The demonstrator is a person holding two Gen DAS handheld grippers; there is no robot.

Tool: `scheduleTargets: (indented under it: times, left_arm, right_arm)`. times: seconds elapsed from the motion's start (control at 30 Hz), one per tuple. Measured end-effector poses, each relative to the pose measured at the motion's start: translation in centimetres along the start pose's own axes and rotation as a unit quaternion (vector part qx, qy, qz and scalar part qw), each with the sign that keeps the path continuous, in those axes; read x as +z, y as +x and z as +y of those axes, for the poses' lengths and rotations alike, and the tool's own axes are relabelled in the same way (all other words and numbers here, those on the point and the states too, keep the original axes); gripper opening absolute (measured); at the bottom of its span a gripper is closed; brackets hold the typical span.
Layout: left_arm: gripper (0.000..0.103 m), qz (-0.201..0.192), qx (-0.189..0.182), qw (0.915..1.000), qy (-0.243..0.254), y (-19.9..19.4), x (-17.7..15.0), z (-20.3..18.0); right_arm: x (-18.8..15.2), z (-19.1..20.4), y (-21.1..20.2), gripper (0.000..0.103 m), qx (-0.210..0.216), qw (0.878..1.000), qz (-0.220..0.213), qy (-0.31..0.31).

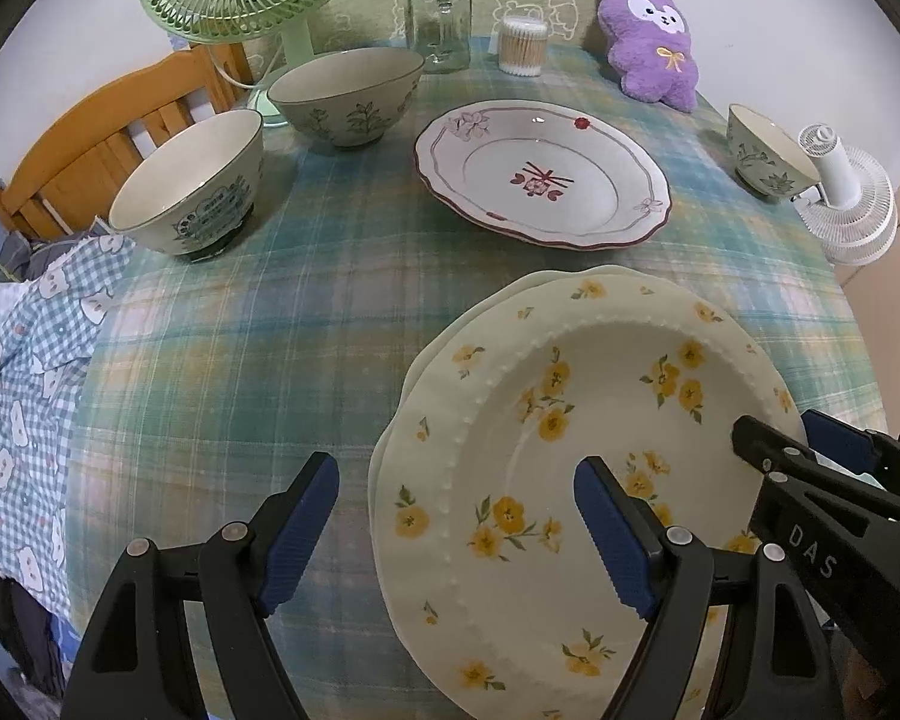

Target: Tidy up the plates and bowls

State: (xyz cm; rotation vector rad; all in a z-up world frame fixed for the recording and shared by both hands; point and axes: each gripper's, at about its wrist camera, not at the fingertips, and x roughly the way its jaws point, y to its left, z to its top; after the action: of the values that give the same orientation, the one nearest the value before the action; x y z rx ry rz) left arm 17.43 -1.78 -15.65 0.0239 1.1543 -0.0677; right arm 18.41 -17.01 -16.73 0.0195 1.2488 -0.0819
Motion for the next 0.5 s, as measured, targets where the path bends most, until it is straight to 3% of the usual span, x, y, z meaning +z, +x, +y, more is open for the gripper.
scheduleTargets:
  times: [0.07,0.17,0.5]
  left_arm:
    - [0.083,-0.001,-0.005,1.0,0.003,-0.2,0.2,0.0]
    - [0.084,-0.008,-0.014,0.9998,0.007,-0.7,0.6,0.0]
    - [0.085,-0.061,-0.033,0.9976,0.007,-3.9,3.0,0.0]
  right_arm:
    - [-0.1,-0.3,-0.2,0.066,0.016,1.0,0.003,0.012]
    - [-0.1,-0.7,-1.3,0.07,0.014,0.999,-0.007,0.031]
    - [1.7,-1.4,-6.0,0.075,0.018,0.995,-0.074,0.057]
